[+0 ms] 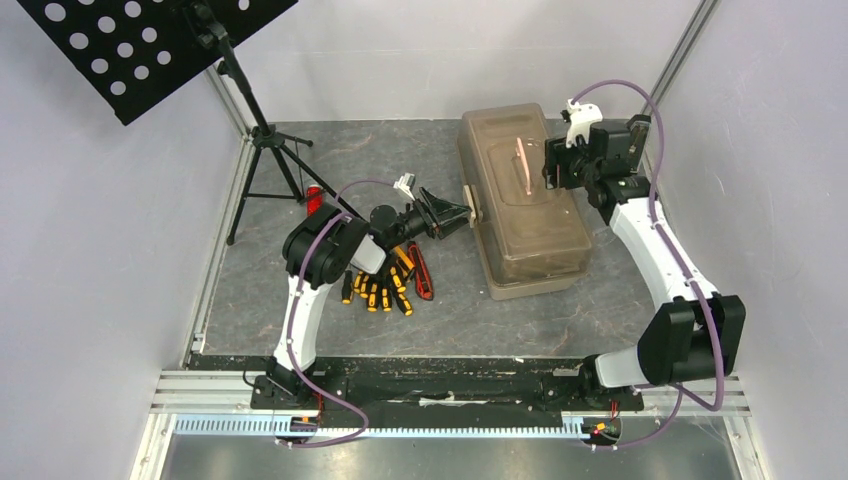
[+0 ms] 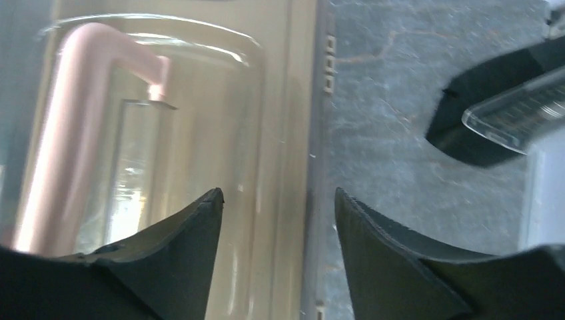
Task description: Pack the tool kit
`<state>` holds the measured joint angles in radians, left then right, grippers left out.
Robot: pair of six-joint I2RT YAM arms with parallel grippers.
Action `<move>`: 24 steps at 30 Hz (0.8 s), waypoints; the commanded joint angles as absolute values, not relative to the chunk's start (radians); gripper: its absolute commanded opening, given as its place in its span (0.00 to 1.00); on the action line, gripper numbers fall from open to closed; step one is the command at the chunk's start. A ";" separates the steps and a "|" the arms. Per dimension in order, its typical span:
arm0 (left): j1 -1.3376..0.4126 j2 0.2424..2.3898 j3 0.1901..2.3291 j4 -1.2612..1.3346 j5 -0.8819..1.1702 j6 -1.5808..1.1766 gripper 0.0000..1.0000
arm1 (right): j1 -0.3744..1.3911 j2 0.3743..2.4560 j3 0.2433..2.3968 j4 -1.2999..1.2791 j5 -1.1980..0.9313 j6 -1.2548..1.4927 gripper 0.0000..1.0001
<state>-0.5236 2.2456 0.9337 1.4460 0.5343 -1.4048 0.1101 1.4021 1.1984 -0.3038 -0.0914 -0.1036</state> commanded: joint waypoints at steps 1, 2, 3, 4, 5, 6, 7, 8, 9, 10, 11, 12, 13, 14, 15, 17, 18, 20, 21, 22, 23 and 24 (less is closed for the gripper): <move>-0.499 2.203 0.919 1.504 0.525 -1.418 0.81 | 0.088 1.433 1.291 -0.566 0.033 -0.129 0.67; -0.499 2.203 0.919 1.505 0.525 -1.417 0.81 | 0.085 1.440 1.305 -0.575 0.037 -0.134 0.70; -0.499 2.203 0.920 1.505 0.525 -1.417 0.81 | 0.081 1.453 1.317 -0.581 0.037 -0.136 0.70; -0.499 2.204 0.920 1.504 0.527 -1.419 0.81 | 0.076 1.469 1.324 -0.596 0.033 -0.138 0.71; -0.499 2.204 0.922 1.505 0.528 -1.419 0.81 | 0.071 1.488 1.332 -0.612 0.021 -0.139 0.71; -0.499 2.202 0.922 1.505 0.529 -1.419 0.81 | 0.067 1.508 1.331 -0.624 0.004 -0.142 0.71; -0.499 2.201 0.922 1.504 0.529 -1.419 0.81 | 0.065 1.519 1.324 -0.627 -0.031 -0.144 0.71; -0.499 2.200 0.922 1.505 0.529 -1.418 0.81 | 0.063 1.533 1.314 -0.627 -0.063 -0.147 0.70; -0.499 2.200 0.923 1.504 0.531 -1.419 0.81 | 0.059 1.545 1.307 -0.625 -0.091 -0.149 0.70; -0.499 2.199 0.923 1.505 0.531 -1.420 0.81 | 0.054 1.556 1.301 -0.621 -0.118 -0.150 0.69; -0.499 2.200 0.925 1.505 0.531 -1.422 0.81 | 0.043 1.569 1.297 -0.618 -0.151 -0.148 0.68; -0.499 2.199 0.926 1.505 0.532 -1.423 0.81 | 0.029 1.580 1.293 -0.615 -0.183 -0.144 0.67; -0.499 2.198 0.927 1.506 0.532 -1.424 0.81 | 0.010 1.592 1.289 -0.614 -0.224 -0.139 0.64; -0.499 2.197 0.927 1.505 0.533 -1.424 0.81 | -0.024 1.600 1.280 -0.608 -0.266 -0.133 0.62; -0.499 2.197 0.928 1.505 0.533 -1.424 0.81 | -0.052 1.610 1.267 -0.599 -0.306 -0.127 0.58; -0.500 2.193 0.931 1.505 0.532 -1.425 0.81 | -0.097 1.622 1.240 -0.580 -0.380 -0.109 0.52; -0.501 2.194 0.931 1.505 0.533 -1.427 0.81 | -0.116 1.626 1.226 -0.568 -0.414 -0.102 0.47; -0.501 2.191 0.934 1.505 0.532 -1.430 0.81 | -0.146 1.634 1.194 -0.540 -0.450 -0.083 0.39; -0.502 2.189 0.934 1.506 0.532 -1.433 0.81 | -0.159 1.642 1.178 -0.530 -0.454 -0.080 0.36; -0.502 2.186 0.934 1.507 0.532 -1.435 0.81 | -0.168 1.648 1.165 -0.521 -0.459 -0.078 0.32; -0.502 2.185 0.933 1.510 0.531 -1.439 0.81 | -0.179 1.656 1.157 -0.516 -0.464 -0.071 0.27; -0.502 2.182 0.933 1.513 0.531 -1.442 0.81 | -0.190 1.662 1.144 -0.506 -0.475 -0.065 0.24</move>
<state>-0.5163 2.2436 0.9279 1.4460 0.5350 -1.4097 -0.1413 1.5448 1.2636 -0.3241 -0.5293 -0.0067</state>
